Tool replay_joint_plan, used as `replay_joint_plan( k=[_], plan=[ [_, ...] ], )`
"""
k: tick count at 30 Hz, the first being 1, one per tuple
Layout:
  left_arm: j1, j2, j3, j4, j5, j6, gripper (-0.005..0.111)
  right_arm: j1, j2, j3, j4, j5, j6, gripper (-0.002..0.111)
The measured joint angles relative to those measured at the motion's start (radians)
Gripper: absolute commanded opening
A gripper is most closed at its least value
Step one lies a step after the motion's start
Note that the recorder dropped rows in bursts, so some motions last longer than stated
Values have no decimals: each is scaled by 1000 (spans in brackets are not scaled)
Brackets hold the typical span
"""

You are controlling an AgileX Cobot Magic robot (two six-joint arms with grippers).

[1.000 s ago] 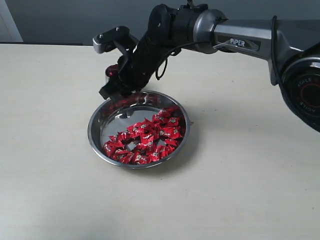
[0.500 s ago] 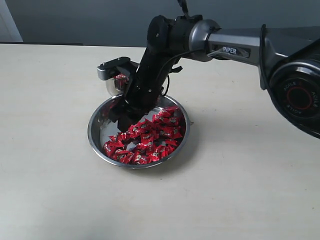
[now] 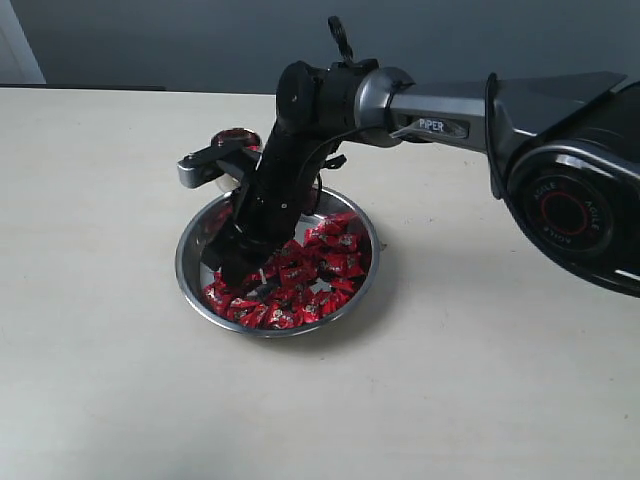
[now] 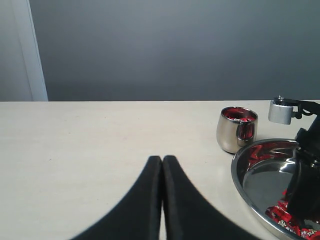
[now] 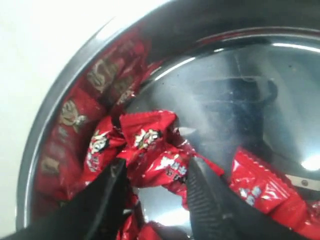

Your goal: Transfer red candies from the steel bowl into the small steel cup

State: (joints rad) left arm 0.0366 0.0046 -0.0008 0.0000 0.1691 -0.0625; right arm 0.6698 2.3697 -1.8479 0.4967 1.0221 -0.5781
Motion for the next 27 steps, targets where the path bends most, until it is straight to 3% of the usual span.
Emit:
replay_joint_plan(
  k=[1,5,19,22,27],
  plan=[
    [0,0,0,0,0,0,0,2,0,0,-8,-1,0,36],
    [0,0,0,0,0,0,0,2,0,0,-55,-3,-4,1],
    [0,0,0,0,0,0,0,2,-86,0,-70,-172,-4,-1],
    [0,0,0,0,0,0,0,2,-91,0,-72,-157,-16,6],
    [0,0,0,0,0,0,0,2,-77,0,-74,-50,-65,41]
  ],
)
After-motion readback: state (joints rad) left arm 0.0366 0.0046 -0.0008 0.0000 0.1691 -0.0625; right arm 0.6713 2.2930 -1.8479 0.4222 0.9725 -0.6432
